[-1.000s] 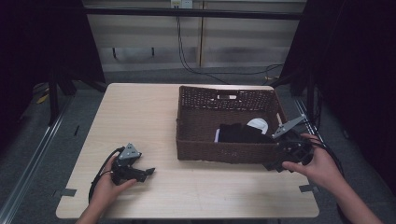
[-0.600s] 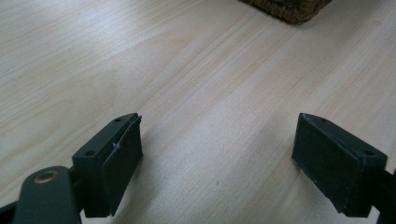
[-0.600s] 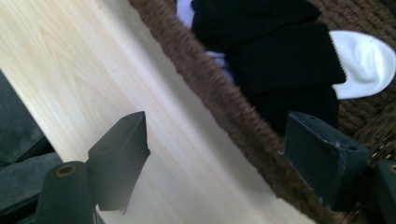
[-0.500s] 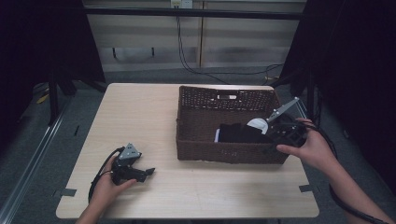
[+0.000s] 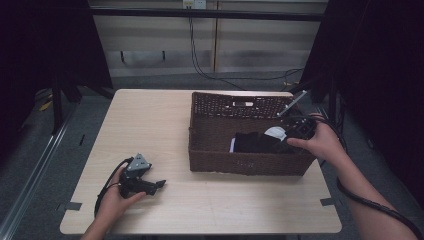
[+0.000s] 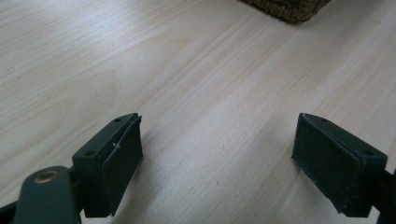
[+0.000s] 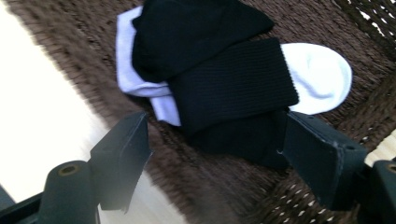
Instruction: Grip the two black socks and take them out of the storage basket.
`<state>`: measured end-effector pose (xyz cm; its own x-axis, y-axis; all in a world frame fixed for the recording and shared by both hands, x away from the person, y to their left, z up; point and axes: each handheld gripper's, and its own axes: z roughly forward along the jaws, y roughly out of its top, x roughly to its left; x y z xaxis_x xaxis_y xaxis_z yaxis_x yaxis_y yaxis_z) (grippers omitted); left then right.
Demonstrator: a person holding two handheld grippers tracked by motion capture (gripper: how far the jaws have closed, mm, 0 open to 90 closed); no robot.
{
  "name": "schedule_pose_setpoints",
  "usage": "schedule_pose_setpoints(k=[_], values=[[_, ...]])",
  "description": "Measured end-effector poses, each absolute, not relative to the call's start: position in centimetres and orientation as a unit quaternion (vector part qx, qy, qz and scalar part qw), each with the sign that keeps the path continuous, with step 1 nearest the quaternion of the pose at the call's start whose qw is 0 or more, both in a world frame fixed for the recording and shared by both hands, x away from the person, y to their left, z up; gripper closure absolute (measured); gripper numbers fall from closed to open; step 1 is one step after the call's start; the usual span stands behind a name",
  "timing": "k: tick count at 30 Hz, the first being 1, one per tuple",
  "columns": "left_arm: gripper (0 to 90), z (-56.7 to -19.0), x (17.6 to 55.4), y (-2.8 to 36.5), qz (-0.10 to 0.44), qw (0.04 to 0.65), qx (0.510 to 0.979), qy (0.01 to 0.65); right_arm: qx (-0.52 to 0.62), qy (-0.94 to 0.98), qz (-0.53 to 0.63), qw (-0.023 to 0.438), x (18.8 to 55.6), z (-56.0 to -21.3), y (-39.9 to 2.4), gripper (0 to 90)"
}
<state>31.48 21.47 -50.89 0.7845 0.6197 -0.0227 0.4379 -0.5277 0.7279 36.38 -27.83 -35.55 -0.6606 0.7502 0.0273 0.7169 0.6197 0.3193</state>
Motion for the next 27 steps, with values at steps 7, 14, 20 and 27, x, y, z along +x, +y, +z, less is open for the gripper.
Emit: schedule_pose_setpoints(k=[7,14,20,27], values=[[15.2,-50.9,31.5,21.5,0.121,0.377,0.866,0.304,0.416,0.898,0.131,0.049,38.5,-37.0,-27.7,25.5],[15.2,-50.9,31.5,21.5,0.118,0.379,0.865,0.307,0.420,0.900,0.111,0.035,40.0,-39.5,-27.5,29.5],[15.2,-50.9,31.5,21.5,0.118,0.379,0.865,0.306,0.415,0.905,0.093,0.014,40.8,-41.4,-26.8,31.2],[15.2,-50.9,31.5,21.5,0.118,0.379,0.865,0.306,0.405,0.910,0.087,0.002,41.3,-43.0,-26.0,34.9]])
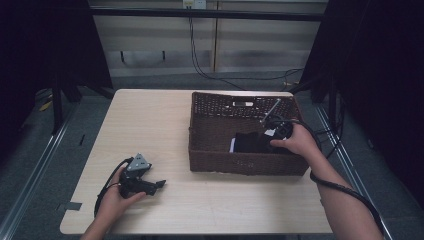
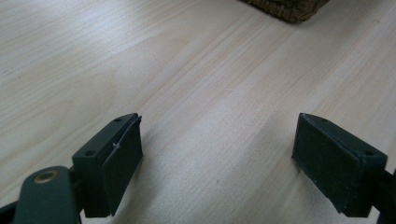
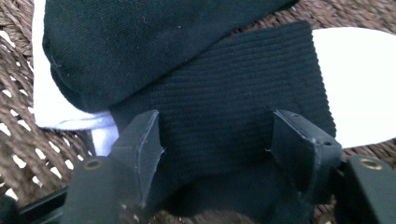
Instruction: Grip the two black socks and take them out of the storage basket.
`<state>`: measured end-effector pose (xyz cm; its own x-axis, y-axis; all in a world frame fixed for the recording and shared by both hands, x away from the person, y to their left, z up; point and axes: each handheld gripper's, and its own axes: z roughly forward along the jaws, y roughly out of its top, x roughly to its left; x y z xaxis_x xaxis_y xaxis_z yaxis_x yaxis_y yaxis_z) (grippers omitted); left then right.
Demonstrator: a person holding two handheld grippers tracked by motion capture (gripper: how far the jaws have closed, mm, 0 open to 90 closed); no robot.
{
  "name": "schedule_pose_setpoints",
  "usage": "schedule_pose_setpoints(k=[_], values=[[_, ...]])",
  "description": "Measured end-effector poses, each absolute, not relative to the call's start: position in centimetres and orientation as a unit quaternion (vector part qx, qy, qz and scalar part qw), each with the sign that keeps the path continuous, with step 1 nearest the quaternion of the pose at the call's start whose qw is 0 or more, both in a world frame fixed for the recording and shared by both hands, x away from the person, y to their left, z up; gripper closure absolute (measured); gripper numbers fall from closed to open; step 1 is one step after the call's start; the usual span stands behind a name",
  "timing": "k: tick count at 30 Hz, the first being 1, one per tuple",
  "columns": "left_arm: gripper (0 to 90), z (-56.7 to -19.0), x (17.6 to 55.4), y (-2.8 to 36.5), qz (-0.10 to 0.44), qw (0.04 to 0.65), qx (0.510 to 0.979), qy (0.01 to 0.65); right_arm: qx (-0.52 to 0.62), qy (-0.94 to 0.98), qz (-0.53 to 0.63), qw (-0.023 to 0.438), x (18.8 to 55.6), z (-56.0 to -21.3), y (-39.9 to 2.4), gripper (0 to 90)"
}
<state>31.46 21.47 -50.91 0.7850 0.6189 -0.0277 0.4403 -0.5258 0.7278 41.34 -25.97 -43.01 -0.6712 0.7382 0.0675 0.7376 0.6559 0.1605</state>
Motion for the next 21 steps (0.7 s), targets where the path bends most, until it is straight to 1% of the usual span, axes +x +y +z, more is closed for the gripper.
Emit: schedule_pose_setpoints(k=[3,7,10,15,17,19,21], values=[[15.2,-50.9,31.4,21.4,0.117,0.380,0.865,0.307,0.405,0.912,0.065,0.003,41.4,-43.5,-25.6,38.4],[15.2,-50.9,31.5,21.5,0.118,0.379,0.866,0.306,0.402,0.914,0.055,-0.001,41.6,-43.8,-25.4,45.7],[15.2,-50.9,31.5,21.5,0.119,0.379,0.865,0.306,0.396,0.917,0.050,0.005,41.8,-44.0,-25.4,54.8],[15.2,-50.9,31.5,21.5,0.115,0.382,0.864,0.307,0.405,0.913,0.050,-0.003,42.0,-44.1,-25.6,69.7],[15.2,-50.9,31.5,21.5,0.115,0.381,0.864,0.308,0.403,0.914,0.053,-0.003,42.1,-43.8,-25.8,78.8],[15.2,-50.9,31.5,21.5,0.115,0.381,0.865,0.306,0.401,0.914,0.057,-0.004,42.1,-43.4,-25.9,84.0],[15.2,-50.9,31.5,21.5,0.115,0.382,0.864,0.308,0.401,0.915,0.056,-0.007,42.2,-42.9,-26.0,85.8]])
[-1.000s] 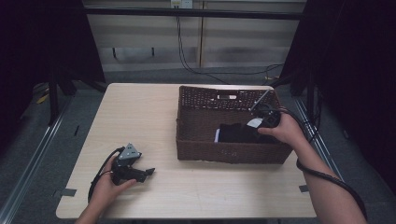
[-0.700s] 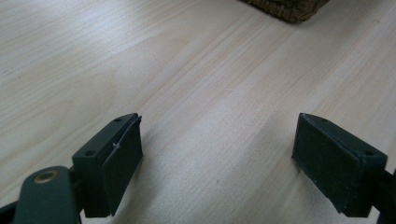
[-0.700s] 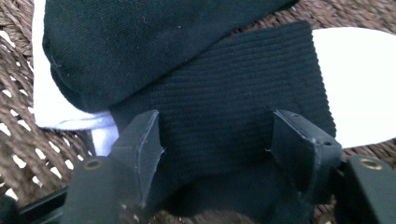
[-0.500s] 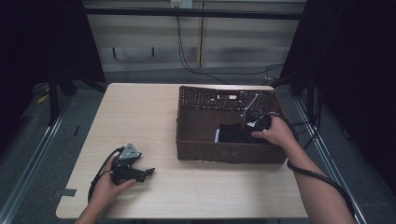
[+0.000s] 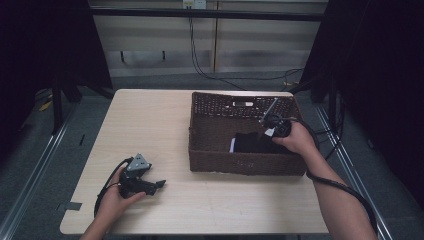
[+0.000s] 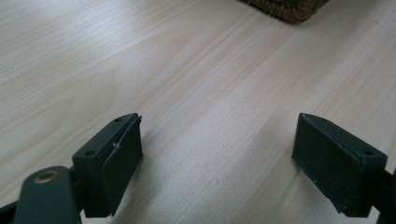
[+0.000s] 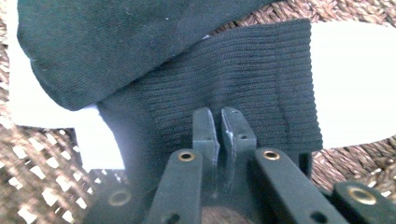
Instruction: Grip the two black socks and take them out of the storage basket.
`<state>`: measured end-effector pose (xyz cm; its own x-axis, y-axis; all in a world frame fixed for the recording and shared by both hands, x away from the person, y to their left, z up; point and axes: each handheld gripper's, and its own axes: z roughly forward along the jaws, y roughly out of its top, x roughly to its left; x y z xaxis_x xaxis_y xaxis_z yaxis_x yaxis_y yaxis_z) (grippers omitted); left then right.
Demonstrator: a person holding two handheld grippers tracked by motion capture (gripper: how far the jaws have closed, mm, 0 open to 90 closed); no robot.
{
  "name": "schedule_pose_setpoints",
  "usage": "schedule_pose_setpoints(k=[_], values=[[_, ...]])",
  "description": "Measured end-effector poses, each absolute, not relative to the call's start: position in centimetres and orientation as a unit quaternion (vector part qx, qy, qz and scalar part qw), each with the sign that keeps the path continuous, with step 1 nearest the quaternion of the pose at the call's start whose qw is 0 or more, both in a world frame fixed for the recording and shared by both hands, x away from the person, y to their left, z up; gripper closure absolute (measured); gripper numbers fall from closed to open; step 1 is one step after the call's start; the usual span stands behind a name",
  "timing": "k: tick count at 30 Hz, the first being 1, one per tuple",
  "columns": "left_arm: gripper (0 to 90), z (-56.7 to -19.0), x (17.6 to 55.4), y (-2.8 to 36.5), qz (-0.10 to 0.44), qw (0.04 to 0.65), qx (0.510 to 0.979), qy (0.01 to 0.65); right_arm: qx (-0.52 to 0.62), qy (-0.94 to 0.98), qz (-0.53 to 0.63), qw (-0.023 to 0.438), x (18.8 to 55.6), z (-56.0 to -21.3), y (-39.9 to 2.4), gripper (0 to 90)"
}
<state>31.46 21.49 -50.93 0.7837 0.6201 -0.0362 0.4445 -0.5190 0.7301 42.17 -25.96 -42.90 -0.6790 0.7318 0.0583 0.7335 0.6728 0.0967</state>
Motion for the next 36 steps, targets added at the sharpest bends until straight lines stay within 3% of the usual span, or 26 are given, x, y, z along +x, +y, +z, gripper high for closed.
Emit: schedule_pose_setpoints(k=[19,24,25,27,31,36], values=[[15.2,-50.9,31.5,21.5,0.115,0.379,0.866,0.305,-0.400,-0.915,-0.053,0.026,42.2,-37.2,-26.5,87.6],[15.2,-50.9,31.5,21.5,0.116,0.379,0.867,0.304,-0.409,-0.910,-0.062,0.017,42.1,-37.7,-26.7,86.5],[15.2,-50.9,31.5,21.5,0.116,0.378,0.867,0.304,-0.408,-0.911,-0.064,0.013,42.2,-38.1,-26.8,85.0],[15.2,-50.9,31.5,21.5,0.117,0.379,0.866,0.304,-0.416,-0.907,-0.064,0.009,42.2,-39.1,-26.8,72.6],[15.2,-50.9,31.5,21.5,0.118,0.380,0.866,0.303,-0.411,-0.909,-0.065,0.004,42.1,-40.4,-26.2,56.3],[15.2,-50.9,31.5,21.6,0.118,0.381,0.866,0.303,-0.386,-0.919,-0.076,0.035,42.0,-41.4,-25.0,49.2]])
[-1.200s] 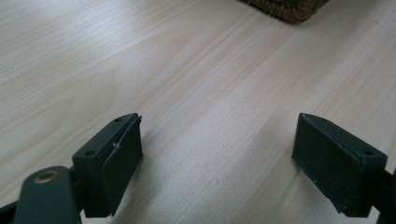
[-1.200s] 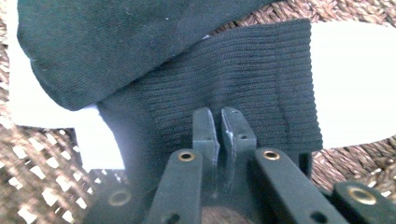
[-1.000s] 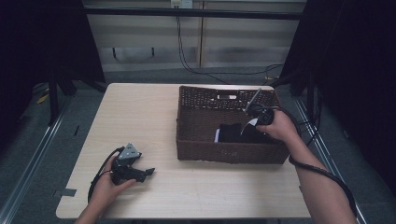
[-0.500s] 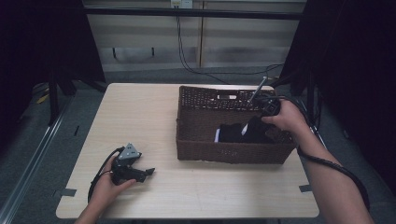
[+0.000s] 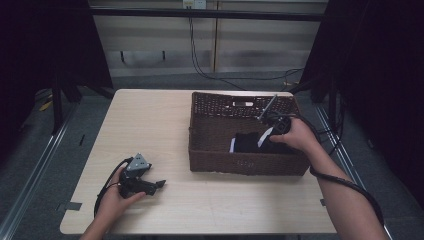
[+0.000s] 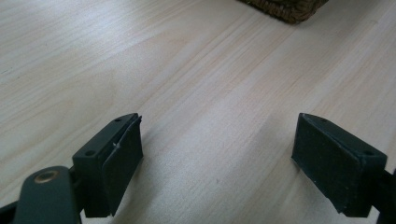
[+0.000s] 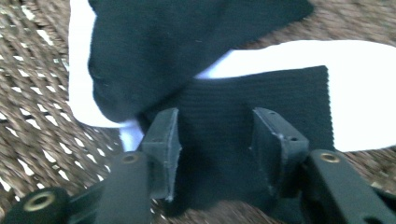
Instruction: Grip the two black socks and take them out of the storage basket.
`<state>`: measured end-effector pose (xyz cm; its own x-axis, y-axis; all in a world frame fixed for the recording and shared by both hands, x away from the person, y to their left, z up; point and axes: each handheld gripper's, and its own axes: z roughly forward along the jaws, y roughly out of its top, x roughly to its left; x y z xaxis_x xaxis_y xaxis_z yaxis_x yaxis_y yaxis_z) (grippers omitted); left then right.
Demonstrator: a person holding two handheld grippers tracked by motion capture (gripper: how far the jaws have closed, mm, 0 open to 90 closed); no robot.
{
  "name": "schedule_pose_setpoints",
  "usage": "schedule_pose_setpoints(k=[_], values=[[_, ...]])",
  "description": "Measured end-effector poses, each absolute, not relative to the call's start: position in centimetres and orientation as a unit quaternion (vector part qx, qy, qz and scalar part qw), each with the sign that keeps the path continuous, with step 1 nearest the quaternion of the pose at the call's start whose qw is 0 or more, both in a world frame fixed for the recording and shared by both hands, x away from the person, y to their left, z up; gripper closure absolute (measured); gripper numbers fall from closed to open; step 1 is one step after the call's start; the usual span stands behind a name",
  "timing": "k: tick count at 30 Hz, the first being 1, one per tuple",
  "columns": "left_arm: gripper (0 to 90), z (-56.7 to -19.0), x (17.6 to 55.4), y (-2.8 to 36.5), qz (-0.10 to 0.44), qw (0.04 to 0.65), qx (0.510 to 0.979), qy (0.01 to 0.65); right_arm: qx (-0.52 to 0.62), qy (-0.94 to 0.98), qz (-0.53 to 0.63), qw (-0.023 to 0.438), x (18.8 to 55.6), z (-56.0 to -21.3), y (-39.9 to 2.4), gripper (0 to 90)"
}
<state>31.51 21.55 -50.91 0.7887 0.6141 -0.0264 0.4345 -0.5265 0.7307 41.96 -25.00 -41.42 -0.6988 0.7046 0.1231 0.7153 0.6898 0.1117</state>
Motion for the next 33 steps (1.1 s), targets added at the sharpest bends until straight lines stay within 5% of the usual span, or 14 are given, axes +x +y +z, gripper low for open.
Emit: schedule_pose_setpoints(k=[6,14,23,24,27,33], values=[[15.3,-50.9,31.5,21.5,0.117,0.379,0.866,0.305,-0.371,-0.927,-0.048,0.036,41.8,-42.9,-23.9,48.6],[15.2,-50.9,31.5,21.5,0.117,0.379,0.866,0.305,-0.356,-0.932,-0.036,0.061,41.5,-43.9,-24.0,90.0],[15.3,-50.9,31.5,21.5,0.117,0.379,0.866,0.305,-0.366,-0.926,-0.051,0.073,41.2,-42.4,-24.9,90.0],[15.3,-50.9,31.4,21.5,0.116,0.380,0.865,0.306,-0.368,-0.925,-0.055,0.084,41.2,-42.5,-24.8,86.4],[15.3,-50.9,31.5,21.5,0.117,0.379,0.866,0.304,-0.363,-0.928,-0.066,0.056,41.3,-42.9,-24.0,55.9],[15.3,-50.9,31.5,21.5,0.116,0.383,0.864,0.305,-0.361,-0.931,-0.048,0.040,41.8,-44.2,-23.3,46.1]])
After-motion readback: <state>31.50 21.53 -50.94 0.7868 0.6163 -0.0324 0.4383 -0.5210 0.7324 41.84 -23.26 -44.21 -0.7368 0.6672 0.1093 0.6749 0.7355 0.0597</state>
